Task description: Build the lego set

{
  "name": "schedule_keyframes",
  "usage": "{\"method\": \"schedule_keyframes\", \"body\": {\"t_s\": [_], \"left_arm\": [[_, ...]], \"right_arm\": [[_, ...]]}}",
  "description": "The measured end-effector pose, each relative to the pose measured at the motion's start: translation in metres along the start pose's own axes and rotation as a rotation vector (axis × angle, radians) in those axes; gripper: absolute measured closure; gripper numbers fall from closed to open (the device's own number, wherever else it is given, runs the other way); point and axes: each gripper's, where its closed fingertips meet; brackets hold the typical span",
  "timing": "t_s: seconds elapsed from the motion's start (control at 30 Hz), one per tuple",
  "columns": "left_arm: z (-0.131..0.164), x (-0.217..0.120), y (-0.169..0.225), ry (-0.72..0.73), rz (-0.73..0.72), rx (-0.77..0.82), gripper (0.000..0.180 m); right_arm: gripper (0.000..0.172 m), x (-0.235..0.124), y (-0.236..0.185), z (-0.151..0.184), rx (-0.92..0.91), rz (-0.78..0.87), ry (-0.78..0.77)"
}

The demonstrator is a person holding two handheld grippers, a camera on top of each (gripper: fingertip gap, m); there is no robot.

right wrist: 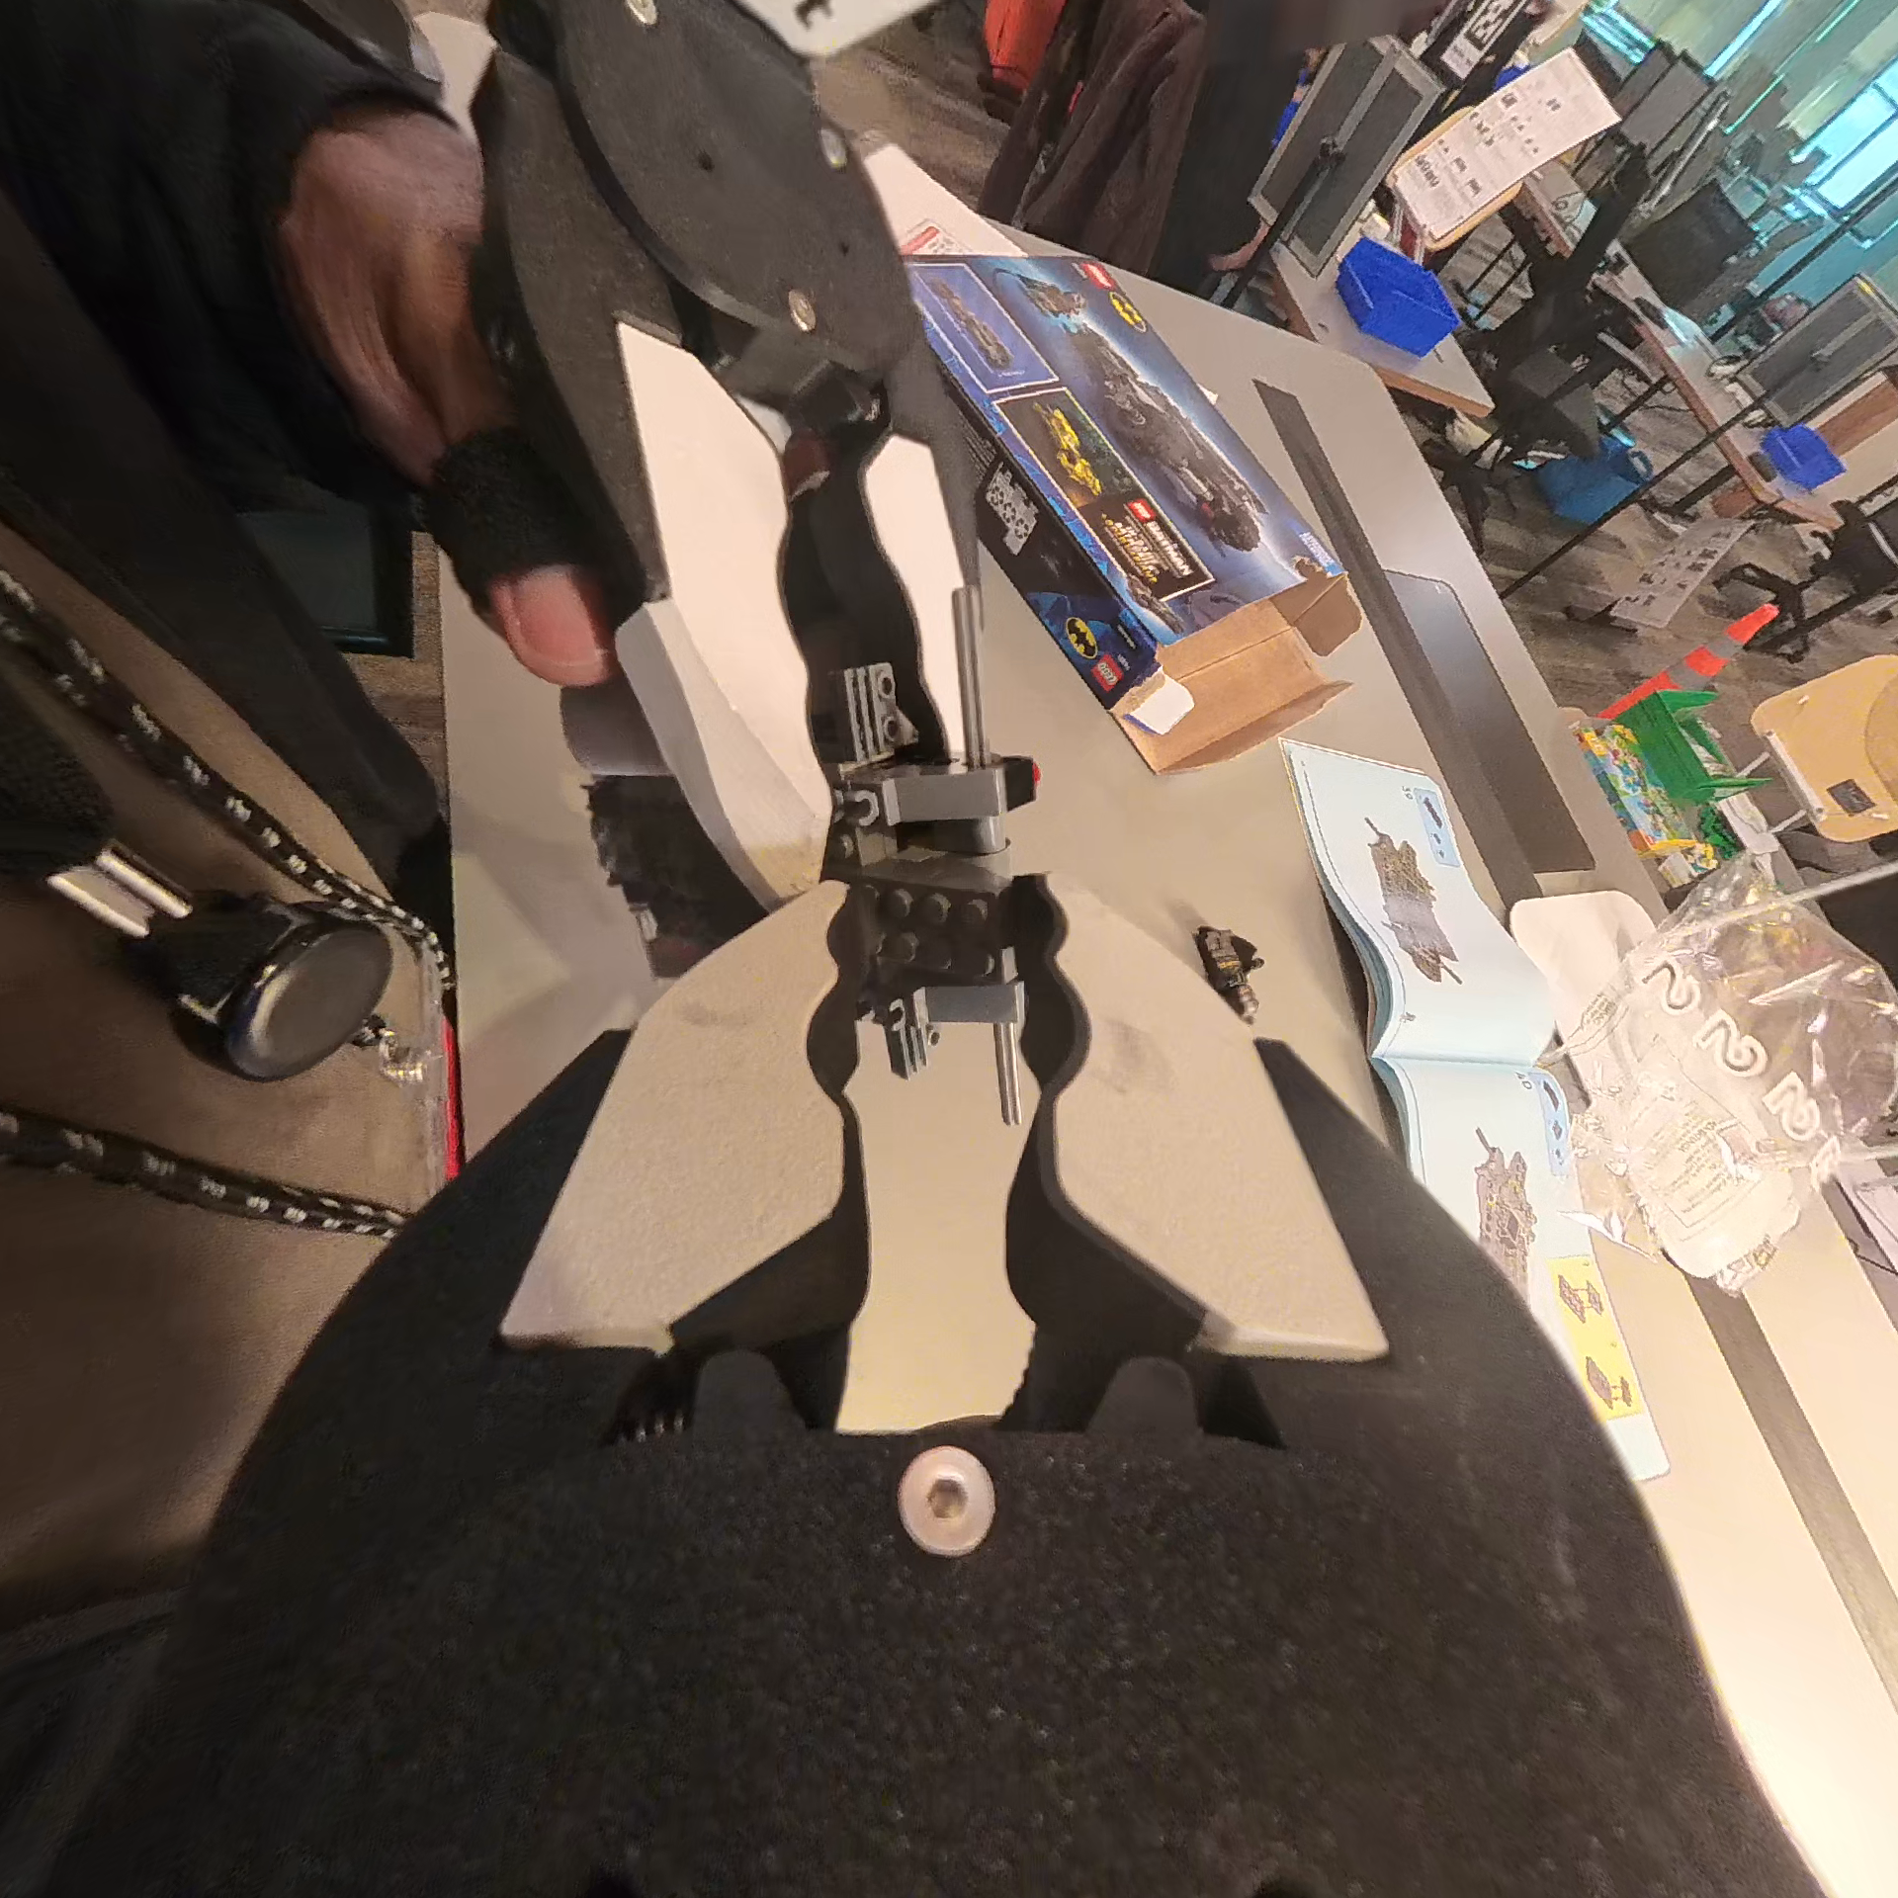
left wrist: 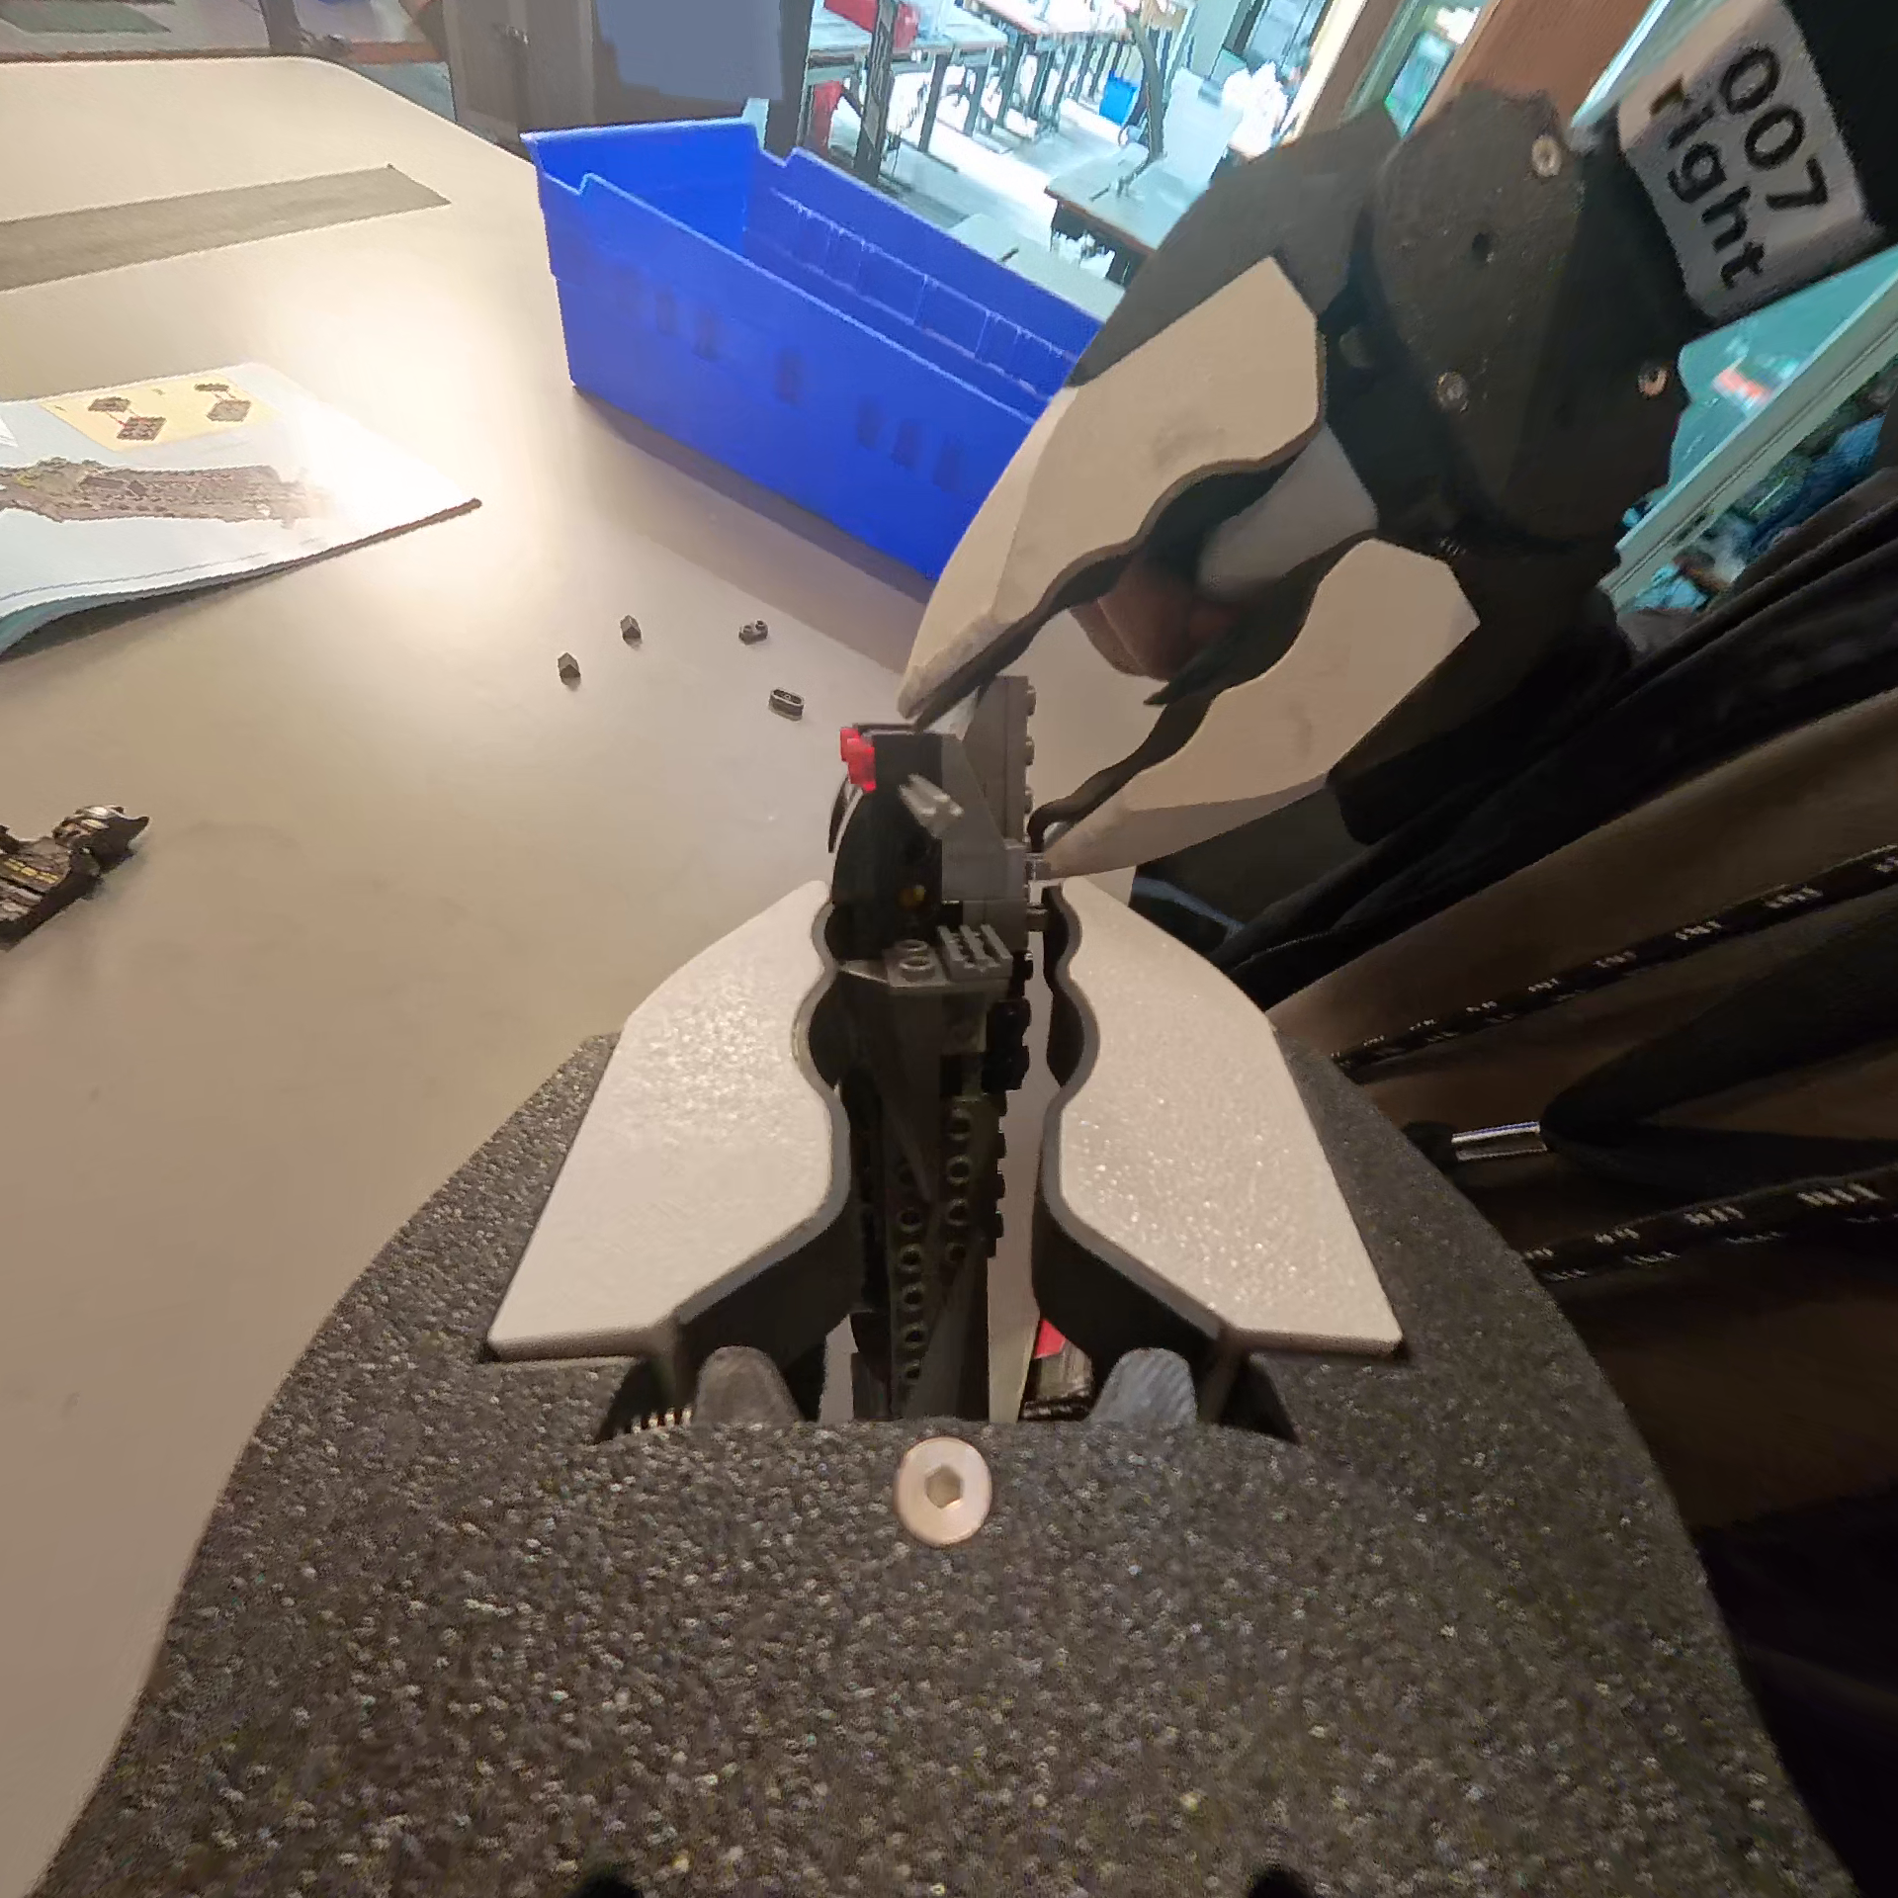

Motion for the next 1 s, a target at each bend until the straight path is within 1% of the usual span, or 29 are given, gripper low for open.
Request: {"method": "schedule_keyframes", "body": {"t_s": [0.07,0.13,0.17,0.2,0.27,0.33,0.4,0.47,0.63,0.73,0.87,1.0], "left_arm": [[-0.005,-0.002,-0.004,0.067,0.030,-0.063,0.144],[-0.011,-0.003,-0.016,0.158,0.065,-0.234,0.144],[-0.011,-0.004,-0.022,0.200,0.084,-0.302,0.144],[-0.012,-0.007,-0.026,0.251,0.118,-0.363,0.144],[-0.017,-0.014,-0.028,0.368,0.233,-0.493,0.144],[-0.024,-0.026,-0.030,0.494,0.343,-0.568,0.144],[-0.030,-0.036,-0.032,0.583,0.400,-0.585,0.144],[-0.035,-0.043,-0.030,0.643,0.430,-0.558,0.144],[-0.044,-0.054,-0.022,0.729,0.498,-0.519,0.145],[-0.045,-0.053,-0.020,0.726,0.494,-0.490,0.145],[-0.044,-0.051,-0.015,0.698,0.478,-0.449,0.145],[-0.042,-0.049,-0.012,0.677,0.465,-0.414,0.144]], "right_arm": [[0.142,0.001,0.009,-0.003,0.014,0.062,0.019],[0.141,-0.001,0.025,-0.007,0.046,0.173,0.043],[0.141,-0.002,0.026,-0.011,0.054,0.182,0.058],[0.141,-0.002,0.025,-0.015,0.070,0.179,0.073],[0.141,0.001,0.022,-0.019,0.095,0.180,0.078],[0.141,0.005,0.018,-0.024,0.088,0.185,0.068],[0.143,0.008,0.015,-0.030,0.083,0.194,0.063],[0.148,0.011,0.015,-0.035,0.081,0.223,0.062],[0.159,0.016,0.015,-0.046,0.061,0.278,0.070],[0.163,0.019,0.013,-0.051,0.063,0.294,0.078],[0.171,0.021,0.016,-0.051,0.081,0.328,0.076],[0.172,0.023,0.015,-0.050,0.083,0.337,0.069]]}}
Point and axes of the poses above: each gripper's, where its closed fingertips meet, x out along the fingers, z out of its underside, y = z × x across the jaws, and after that the axes turned 8 degrees about -x, right-handed
